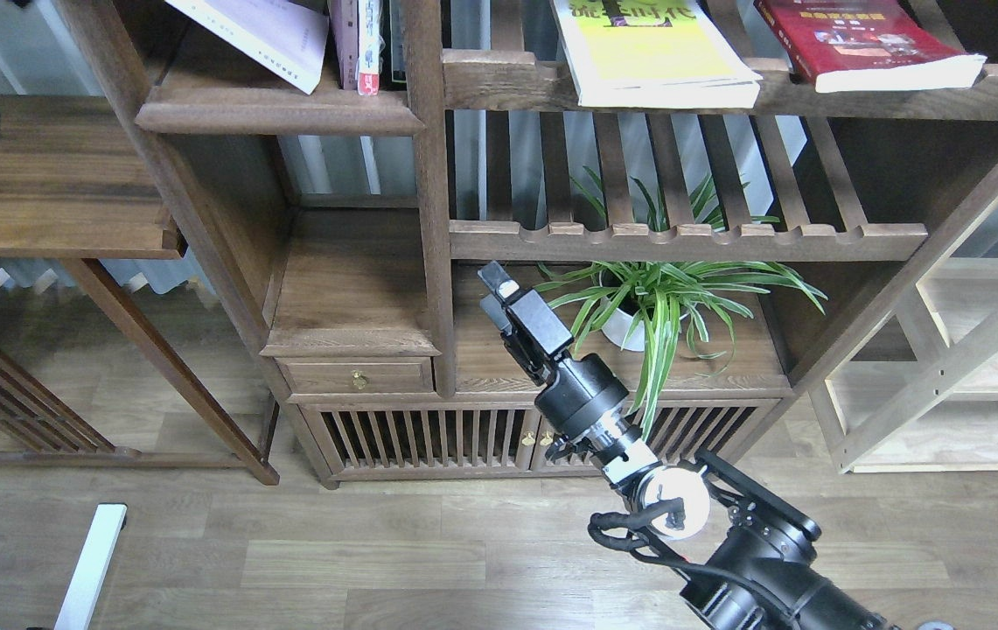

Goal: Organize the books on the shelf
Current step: 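Reach the right gripper up to the yellow-green book on the upper shelf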

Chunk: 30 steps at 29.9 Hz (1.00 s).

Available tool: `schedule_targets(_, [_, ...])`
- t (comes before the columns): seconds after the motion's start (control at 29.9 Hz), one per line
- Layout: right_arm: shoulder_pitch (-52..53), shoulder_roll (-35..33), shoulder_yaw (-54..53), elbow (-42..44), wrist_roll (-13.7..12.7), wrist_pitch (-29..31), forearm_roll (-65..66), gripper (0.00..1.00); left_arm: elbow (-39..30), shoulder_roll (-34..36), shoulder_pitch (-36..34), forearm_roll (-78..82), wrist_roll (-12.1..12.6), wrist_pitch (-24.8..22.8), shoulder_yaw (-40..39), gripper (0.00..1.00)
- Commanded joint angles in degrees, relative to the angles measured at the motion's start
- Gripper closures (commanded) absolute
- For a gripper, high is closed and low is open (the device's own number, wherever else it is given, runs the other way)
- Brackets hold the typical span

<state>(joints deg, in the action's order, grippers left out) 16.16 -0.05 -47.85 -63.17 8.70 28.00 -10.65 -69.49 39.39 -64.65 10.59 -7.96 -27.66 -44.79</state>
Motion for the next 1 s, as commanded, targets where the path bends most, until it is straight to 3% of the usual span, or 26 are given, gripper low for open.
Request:
schedule_targets(0.0, [-0.26, -1.0, -3.02, -1.34, 0.0, 0.0, -0.24, 0.08, -0.12, -0.01, 4.69, -5.13, -0.21, -0.34, -0.21, 0.01])
schedule_targets(0.17, [1.49, -1.09, -7.42, -1.34, 0.0, 0.0, -0.33, 0.08, 0.15, -1.85, 12.51, -17.24, -0.13, -0.34, -0.12, 0.01])
schedule_targets(0.33, [2.38, -0.57, -12.16, -1.34, 0.17, 0.0, -2.52, 0.08, 0.06, -7.65, 14.89, -25.87, -0.21, -0.34, -0.12, 0.01])
schedule_targets(0.74, [4.05, -2.76, -16.48, -1.34, 0.09, 0.0, -5.25, 0.08, -2.05, -20.31, 23.86, -23.61, 0.4, -0.34, 1.2, 0.01])
schedule_targets(0.97, [6.42, -2.94, -19.82, -1.25, 0.0, -6.46, -6.66, 0.08, -2.84, -22.69, 25.45, -20.0, 0.4, -0.34, 1.46, 0.01])
